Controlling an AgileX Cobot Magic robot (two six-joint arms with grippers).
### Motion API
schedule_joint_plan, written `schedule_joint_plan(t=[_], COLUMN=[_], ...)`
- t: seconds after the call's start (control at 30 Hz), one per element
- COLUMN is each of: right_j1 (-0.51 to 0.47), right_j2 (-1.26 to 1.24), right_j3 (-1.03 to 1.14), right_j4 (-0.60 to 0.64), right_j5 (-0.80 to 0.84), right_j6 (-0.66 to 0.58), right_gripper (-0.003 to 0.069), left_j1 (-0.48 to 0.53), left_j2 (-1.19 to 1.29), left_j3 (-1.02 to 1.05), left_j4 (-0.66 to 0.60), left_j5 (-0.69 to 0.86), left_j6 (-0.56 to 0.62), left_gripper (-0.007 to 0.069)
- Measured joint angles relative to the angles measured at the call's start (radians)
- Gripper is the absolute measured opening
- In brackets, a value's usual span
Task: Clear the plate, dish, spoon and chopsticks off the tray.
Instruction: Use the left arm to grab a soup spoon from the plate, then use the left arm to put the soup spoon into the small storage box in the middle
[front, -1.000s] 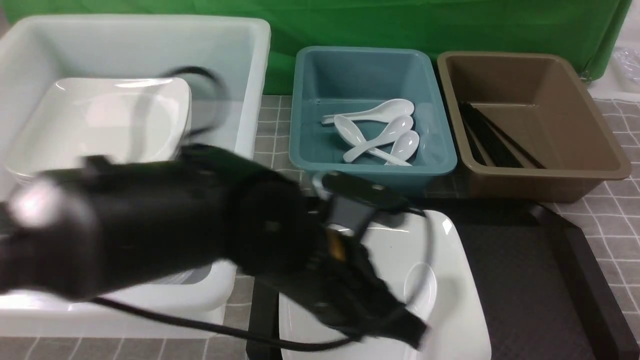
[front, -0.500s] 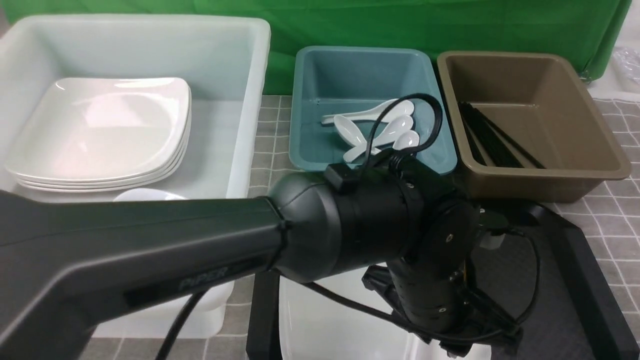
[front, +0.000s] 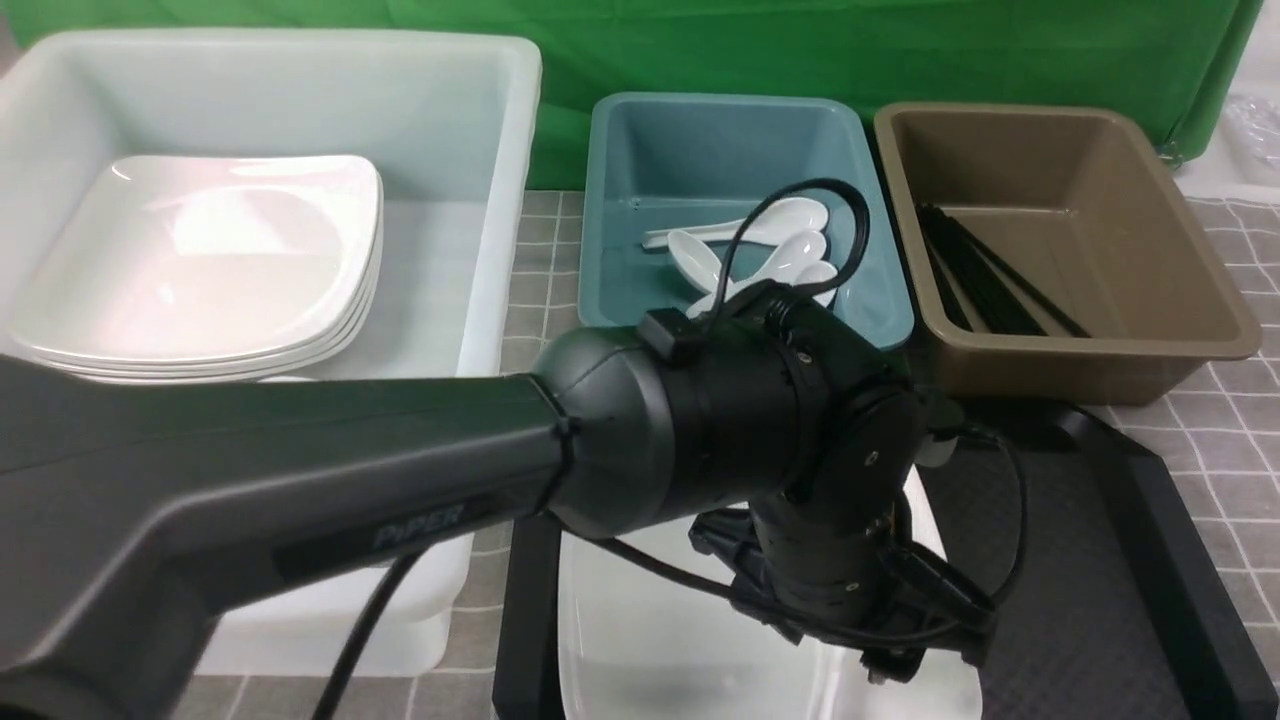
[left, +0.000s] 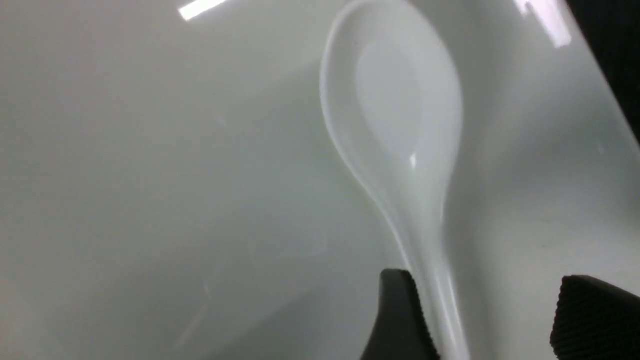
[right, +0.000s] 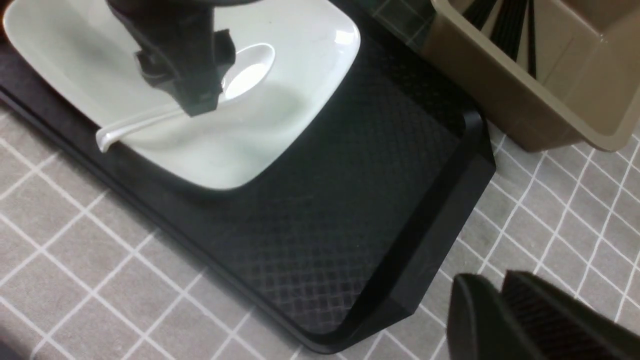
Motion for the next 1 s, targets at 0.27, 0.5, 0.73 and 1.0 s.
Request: schedule_joint_plan(t=[0.27, 0.5, 0.73, 1.0], right_j1=[0.0, 0.0, 0.0, 0.0], right_j2=[0.0, 0.0, 0.0, 0.0], right_j3=[0.001, 0.001, 0.001, 0.001], right_j4=[0.001, 0.001, 0.001, 0.003], right_j5=[0.0, 0.0, 0.0, -0.009], right_j6=[0.001, -0.051, -0.075, -0.03], right_gripper=[0.0112, 0.0119, 0.0129, 0.0135], left_j1=[0.003, 0.004, 0.004, 0.18], left_j2=[0.073, 0.081, 0.042, -0.044], left_j3=[0.0, -0.002, -0.036, -0.291], left_j4=[-0.009, -0.046, -0.033, 0.097], left_j5=[0.008, 0.01, 0.071, -0.014], left_j6=[0.08, 0.157, 0.187, 0.293], left_gripper=[0.0383, 0.0233, 0.0097, 0.0097])
